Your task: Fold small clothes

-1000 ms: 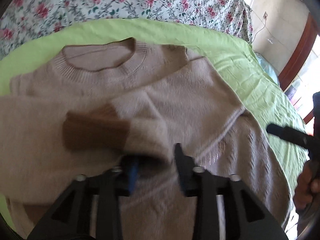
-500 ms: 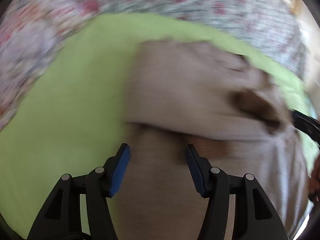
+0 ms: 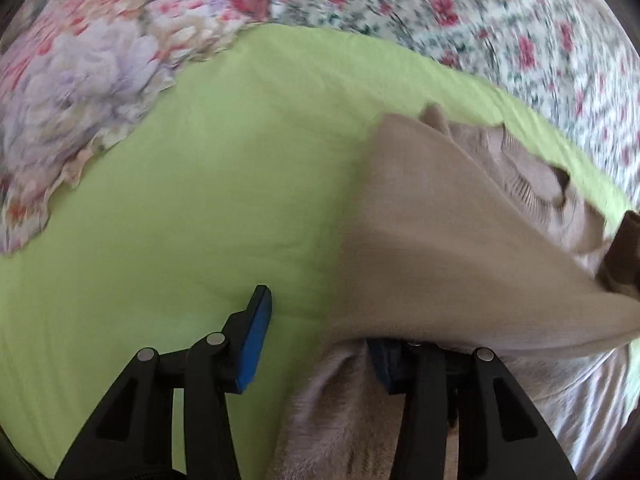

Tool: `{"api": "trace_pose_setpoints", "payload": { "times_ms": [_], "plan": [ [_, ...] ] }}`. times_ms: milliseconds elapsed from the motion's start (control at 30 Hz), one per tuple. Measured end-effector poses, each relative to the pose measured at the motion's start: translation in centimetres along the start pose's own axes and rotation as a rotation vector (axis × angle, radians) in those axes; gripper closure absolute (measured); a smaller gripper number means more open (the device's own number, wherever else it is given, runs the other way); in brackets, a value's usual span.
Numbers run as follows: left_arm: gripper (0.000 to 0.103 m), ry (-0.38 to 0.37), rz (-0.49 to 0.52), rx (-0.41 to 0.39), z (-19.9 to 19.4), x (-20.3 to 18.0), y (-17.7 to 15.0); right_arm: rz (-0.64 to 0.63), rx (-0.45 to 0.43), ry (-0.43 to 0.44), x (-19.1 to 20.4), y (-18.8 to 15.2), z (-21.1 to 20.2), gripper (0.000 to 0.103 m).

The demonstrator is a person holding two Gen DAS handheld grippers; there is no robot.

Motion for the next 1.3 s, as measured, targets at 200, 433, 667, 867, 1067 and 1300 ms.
{"api": "trace_pose_setpoints", "payload": {
  "times_ms": [200,433,667,867,1067,1300],
  "plan": [
    [0.058,0.043,-0.004,-0.030,-1.0,-0.1,-1.8,0.225,0.099,-0.006,-6.3,-3.8,-0.2,0.082],
    [0.056,0.005,-0.075,-0.033,-1.3,1.1,-2.4,0.326,0.041,0.013,-9.2,-4.0,-1.6,0.087],
    [0.054,0.008,-0.078,-0.047,-1.4,0.9,-2.8,0.302,0.022,-0.092,-10.0,-4.2,-3.7,0.093],
    [0.054,-0.042,-0.132,-0.048,-1.2,1.7,-2.9,0.298,-0.026,-0.237,-11.0,-4.3,-7.4,0.061],
    [0.054,-0.068,-0.175,-0.061,-1.3,2.1,-3.0,0.123,0.025,0.079,-3.5,0.3,-3.8,0.033],
    [0.054,-0.082,-0.193,-0.080,-1.5,2.1,-3.4,0.025,0.349,0.410,6.0,2.5,11.9,0.025]
  ]
}}
Point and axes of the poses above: each gripper's, at about its wrist camera, not at the fingertips, and z roughly the way its jaws point, x to its left, y to its top, the point moved 5 cm from there along z, roughly the way its jaws point, and after that the axes turned 9 degrees about y, right-handed, at the moved point
